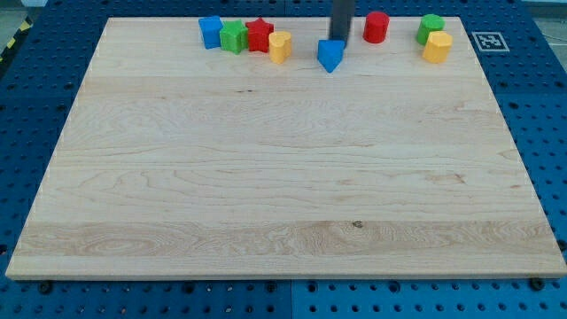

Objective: Move the red circle left to the green circle

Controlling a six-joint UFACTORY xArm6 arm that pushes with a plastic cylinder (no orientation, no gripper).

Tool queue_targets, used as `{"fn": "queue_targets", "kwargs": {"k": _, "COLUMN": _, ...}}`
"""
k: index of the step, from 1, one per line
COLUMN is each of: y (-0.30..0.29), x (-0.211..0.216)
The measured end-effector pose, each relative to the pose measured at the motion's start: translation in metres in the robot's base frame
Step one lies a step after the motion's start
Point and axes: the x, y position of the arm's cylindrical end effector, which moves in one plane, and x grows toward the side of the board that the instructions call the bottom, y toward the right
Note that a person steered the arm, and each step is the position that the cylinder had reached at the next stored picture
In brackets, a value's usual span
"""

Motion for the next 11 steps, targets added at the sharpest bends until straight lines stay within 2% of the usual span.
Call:
{"fn": "queue_targets", "kwargs": {"k": 1, "y": -0.012, "x": -0.040}}
{"fn": "queue_targets", "kwargs": {"k": 2, "y": 0.021, "x": -0.058}}
{"fn": "queue_targets", "kwargs": {"k": 4, "y": 0.107, "x": -0.058}}
{"fn": "queue_targets", "kwargs": {"k": 5, "y": 0.107, "x": -0.058}}
{"fn": "queue_targets", "kwargs": {"k": 7, "y": 0.024, "x": -0.041}}
{"fn": "queue_targets", "kwargs": {"k": 9, "y": 0.050, "x": 0.005}}
{"fn": "queue_targets", "kwargs": {"k": 10, "y": 0.064, "x": 0.007}}
{"fn": "queue_targets", "kwargs": {"k": 11, "y": 0.049, "x": 0.005}}
